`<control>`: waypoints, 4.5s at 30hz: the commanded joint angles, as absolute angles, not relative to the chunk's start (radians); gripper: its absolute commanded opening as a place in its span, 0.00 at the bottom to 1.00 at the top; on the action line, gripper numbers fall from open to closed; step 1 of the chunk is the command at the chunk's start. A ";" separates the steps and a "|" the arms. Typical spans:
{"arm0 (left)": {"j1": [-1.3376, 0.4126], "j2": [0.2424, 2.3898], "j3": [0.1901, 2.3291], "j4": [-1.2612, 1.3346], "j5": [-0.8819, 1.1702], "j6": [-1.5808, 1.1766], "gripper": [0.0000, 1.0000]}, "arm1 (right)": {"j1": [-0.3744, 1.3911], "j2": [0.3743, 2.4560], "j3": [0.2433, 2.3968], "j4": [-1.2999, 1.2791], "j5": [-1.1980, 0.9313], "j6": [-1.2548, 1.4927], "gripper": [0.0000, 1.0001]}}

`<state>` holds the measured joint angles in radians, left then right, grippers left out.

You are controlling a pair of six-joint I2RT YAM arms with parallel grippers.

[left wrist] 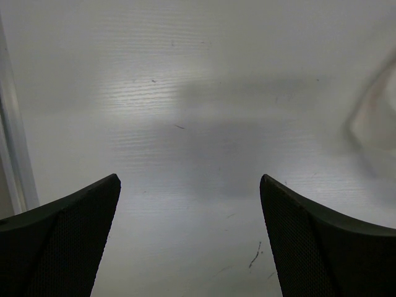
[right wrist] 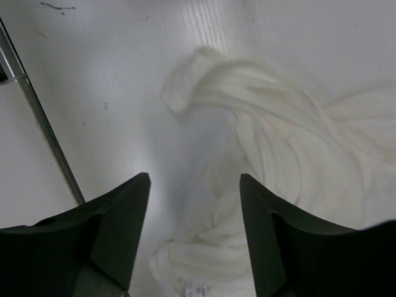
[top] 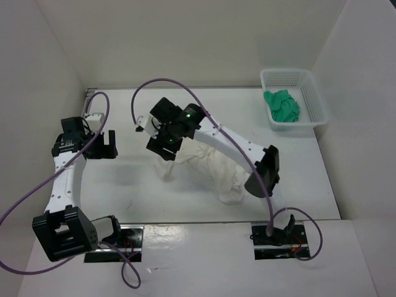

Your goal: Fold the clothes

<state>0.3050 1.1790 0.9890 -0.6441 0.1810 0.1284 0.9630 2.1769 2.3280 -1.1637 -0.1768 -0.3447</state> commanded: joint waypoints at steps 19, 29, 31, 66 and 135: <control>-0.396 1.197 0.841 -0.588 0.063 0.520 0.94 | 0.476 1.330 1.356 -0.738 -0.173 -0.325 0.89; -0.439 1.351 0.830 -0.485 -0.003 0.494 0.88 | 0.371 1.278 1.298 -0.701 -0.294 -0.316 0.89; -0.402 1.394 0.845 -0.476 0.047 0.494 0.88 | 0.371 1.278 1.298 -0.701 -0.295 -0.316 0.89; -0.158 1.752 1.140 -0.879 0.684 0.749 0.69 | 0.362 1.241 1.238 -0.664 -0.295 -0.307 0.89; -0.166 1.895 1.535 -1.299 0.991 0.950 0.04 | 0.344 1.111 1.173 -0.655 -0.322 -0.316 0.89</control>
<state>-0.1707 1.9785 1.4517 -1.2675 0.8665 0.9573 0.3561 1.1591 1.1828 -0.6956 -0.3115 -0.3119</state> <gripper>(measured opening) 0.061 0.893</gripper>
